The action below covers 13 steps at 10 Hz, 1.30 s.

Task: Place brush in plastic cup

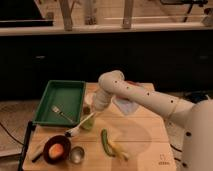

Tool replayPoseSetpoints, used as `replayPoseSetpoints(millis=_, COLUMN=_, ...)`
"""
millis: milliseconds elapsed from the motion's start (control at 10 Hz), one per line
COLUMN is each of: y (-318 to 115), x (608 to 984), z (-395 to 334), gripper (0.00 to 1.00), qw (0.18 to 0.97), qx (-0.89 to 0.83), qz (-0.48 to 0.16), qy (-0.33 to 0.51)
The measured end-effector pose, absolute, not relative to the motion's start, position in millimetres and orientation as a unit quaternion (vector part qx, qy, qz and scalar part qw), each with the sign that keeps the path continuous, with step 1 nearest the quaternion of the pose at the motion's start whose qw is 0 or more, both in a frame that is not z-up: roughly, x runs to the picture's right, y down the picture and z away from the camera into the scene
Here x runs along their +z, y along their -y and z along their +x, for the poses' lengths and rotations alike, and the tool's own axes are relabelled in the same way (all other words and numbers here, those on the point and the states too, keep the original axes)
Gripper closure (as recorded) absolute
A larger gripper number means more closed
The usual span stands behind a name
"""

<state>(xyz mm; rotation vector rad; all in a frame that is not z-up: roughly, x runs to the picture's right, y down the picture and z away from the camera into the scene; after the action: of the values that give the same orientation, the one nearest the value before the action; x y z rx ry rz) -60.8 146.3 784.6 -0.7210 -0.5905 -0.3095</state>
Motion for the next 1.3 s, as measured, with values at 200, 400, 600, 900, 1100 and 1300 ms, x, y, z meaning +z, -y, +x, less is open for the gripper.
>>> replayPoseSetpoints(millis=200, y=-147.4, x=785.6, z=-58.1, gripper=0.50, qw=0.882, qx=-0.146, qz=-0.350, qy=0.281)
replayPoseSetpoints(millis=400, y=-147.9, x=785.9, z=-58.7, gripper=0.30, qw=0.881, qx=-0.146, qz=-0.353, qy=0.278)
replayPoseSetpoints(millis=600, y=-147.8, x=785.7, z=-57.5, gripper=0.20, qw=0.882, qx=-0.146, qz=-0.354, qy=0.276)
replayPoseSetpoints(millis=900, y=-147.0, x=783.6, z=-55.7, gripper=0.20, qw=0.880, qx=-0.146, qz=-0.354, qy=0.281)
replayPoseSetpoints(millis=1100, y=-148.2, x=783.8, z=-54.5, gripper=0.20, qw=0.879, qx=-0.147, qz=-0.355, qy=0.284)
replayPoseSetpoints(millis=1300, y=-149.2, x=784.2, z=-54.0, gripper=0.20, qw=0.877, qx=-0.148, qz=-0.356, qy=0.287)
